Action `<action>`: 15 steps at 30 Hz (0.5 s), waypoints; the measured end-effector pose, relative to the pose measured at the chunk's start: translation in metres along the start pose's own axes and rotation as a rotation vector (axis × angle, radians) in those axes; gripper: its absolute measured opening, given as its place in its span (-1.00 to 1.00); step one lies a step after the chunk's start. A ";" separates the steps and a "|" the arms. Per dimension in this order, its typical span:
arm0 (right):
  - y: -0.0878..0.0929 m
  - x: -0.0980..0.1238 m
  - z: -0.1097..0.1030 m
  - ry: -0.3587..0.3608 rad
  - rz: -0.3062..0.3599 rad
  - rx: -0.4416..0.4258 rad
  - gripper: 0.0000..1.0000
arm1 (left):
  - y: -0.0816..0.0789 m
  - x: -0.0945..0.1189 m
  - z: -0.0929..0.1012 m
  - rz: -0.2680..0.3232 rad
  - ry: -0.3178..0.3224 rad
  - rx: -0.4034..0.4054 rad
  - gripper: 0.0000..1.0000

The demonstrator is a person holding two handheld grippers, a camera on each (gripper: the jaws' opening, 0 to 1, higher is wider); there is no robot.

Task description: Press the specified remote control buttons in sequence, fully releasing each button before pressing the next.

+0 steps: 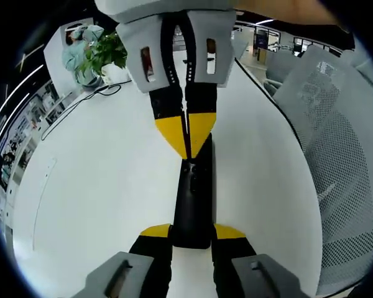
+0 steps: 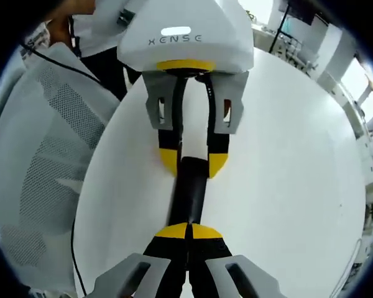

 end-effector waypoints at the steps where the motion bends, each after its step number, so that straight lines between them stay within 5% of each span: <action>1: 0.001 -0.002 -0.001 -0.004 -0.001 -0.003 -1.00 | 0.000 0.000 0.000 0.001 0.000 0.001 -0.54; 15: 0.004 -0.016 -0.004 -0.022 -0.010 -0.004 -1.00 | -0.001 -0.001 0.000 0.005 -0.001 0.000 -0.54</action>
Point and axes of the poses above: the point that each gripper's makers call its tool centre point, and the gripper's own axes: x roughly backward along the fingers, z roughly to its right, y roughly out of its underside, the point moved 9 cm from there along x, roughly backward along the fingers, and after that the axes turned 2 degrees about x, right-handed, at the moved point
